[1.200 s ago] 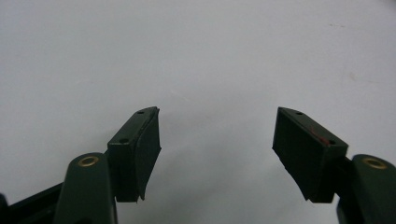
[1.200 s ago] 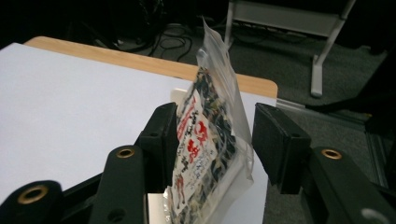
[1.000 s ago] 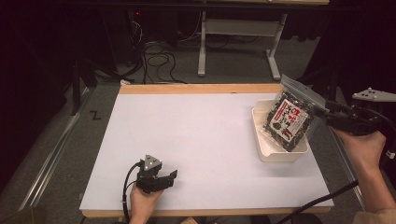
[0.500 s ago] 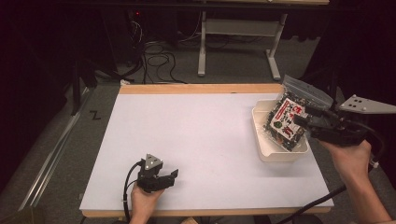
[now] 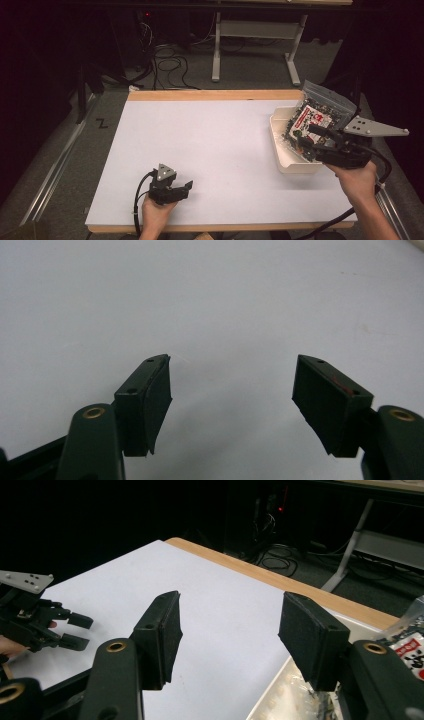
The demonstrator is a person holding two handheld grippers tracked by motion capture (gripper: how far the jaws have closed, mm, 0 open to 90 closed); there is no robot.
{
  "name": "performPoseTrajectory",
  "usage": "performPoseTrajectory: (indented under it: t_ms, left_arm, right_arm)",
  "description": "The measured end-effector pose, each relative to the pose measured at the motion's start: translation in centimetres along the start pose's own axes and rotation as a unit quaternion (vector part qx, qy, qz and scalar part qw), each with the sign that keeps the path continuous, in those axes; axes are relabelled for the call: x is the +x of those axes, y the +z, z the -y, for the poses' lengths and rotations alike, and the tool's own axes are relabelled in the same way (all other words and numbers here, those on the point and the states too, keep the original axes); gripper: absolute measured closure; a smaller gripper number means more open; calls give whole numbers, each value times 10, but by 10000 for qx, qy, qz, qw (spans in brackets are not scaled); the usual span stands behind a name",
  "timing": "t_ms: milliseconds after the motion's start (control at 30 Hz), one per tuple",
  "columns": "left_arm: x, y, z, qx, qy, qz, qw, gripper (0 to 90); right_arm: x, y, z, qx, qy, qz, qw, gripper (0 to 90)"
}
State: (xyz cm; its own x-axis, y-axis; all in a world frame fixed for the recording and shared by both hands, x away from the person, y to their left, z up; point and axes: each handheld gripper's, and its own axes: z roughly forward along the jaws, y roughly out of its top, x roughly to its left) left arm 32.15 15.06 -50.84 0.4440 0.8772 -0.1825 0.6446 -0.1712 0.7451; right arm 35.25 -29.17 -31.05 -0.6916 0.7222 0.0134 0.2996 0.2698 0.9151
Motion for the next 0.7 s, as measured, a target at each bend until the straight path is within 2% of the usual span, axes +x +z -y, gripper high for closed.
performPoseTrajectory:
  t_ms: [300,700]
  left_arm:
    - [1,-1,1,-12,-29,-19,10000,322]
    - [0,-1,1,0,-4,-15,10000,321]
  right_arm:
    - [13,7,13,8,-24,-184,9998,395]
    - [19,11,28,-13,187,-286,9994,355]
